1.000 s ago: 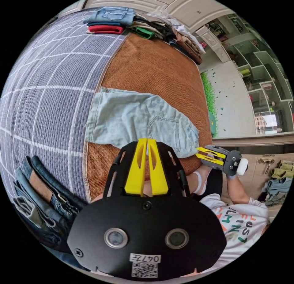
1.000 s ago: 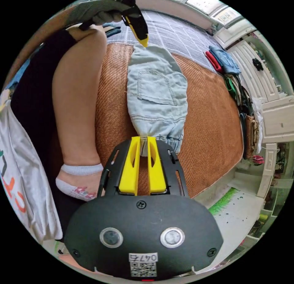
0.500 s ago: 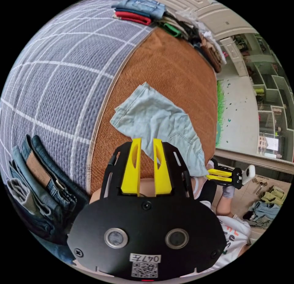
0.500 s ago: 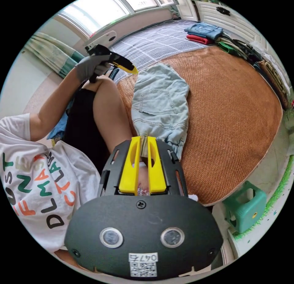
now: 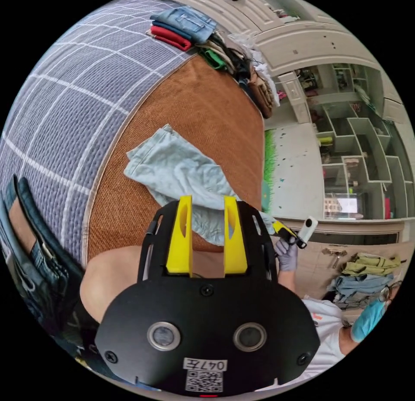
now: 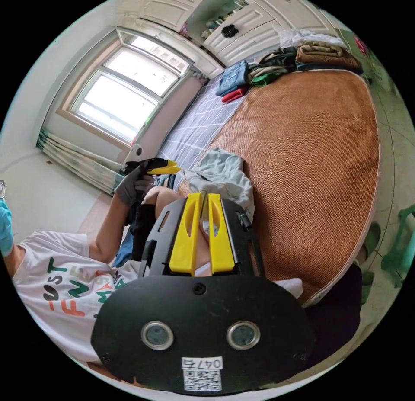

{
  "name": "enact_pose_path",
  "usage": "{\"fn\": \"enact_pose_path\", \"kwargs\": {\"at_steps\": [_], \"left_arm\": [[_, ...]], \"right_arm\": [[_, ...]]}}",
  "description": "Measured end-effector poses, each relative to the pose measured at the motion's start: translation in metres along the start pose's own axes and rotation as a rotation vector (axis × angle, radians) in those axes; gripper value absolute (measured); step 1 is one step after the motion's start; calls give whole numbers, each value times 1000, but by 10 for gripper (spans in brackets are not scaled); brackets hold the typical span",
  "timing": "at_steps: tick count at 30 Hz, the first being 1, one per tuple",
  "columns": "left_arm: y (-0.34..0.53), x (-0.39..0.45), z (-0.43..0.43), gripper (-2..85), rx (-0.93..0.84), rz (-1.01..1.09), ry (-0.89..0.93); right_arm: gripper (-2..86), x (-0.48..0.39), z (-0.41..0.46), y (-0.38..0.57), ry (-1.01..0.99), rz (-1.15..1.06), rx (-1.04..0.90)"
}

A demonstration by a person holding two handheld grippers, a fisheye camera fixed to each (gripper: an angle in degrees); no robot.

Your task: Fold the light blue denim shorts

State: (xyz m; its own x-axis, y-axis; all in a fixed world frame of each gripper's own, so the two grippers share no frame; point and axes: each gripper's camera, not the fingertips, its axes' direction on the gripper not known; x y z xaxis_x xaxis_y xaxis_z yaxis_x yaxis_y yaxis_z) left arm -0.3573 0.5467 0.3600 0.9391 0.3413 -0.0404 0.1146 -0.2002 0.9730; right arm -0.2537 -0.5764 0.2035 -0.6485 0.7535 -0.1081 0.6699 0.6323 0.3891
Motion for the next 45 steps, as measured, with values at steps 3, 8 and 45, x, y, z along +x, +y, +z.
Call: {"fn": "enact_pose_path", "kwargs": {"at_steps": [3, 8, 45], "left_arm": [[8, -5, 19, 142, -29, -78, -2], [29, 4, 38, 158, 20, -145, 108], [-30, 312, 13, -9, 180, 584, -572]], "right_arm": [[1, 13, -8, 6, -20, 22, 34], [1, 24, -17, 15, -46, 26, 56], [-9, -72, -1, -17, 391, -102, -107]]}}
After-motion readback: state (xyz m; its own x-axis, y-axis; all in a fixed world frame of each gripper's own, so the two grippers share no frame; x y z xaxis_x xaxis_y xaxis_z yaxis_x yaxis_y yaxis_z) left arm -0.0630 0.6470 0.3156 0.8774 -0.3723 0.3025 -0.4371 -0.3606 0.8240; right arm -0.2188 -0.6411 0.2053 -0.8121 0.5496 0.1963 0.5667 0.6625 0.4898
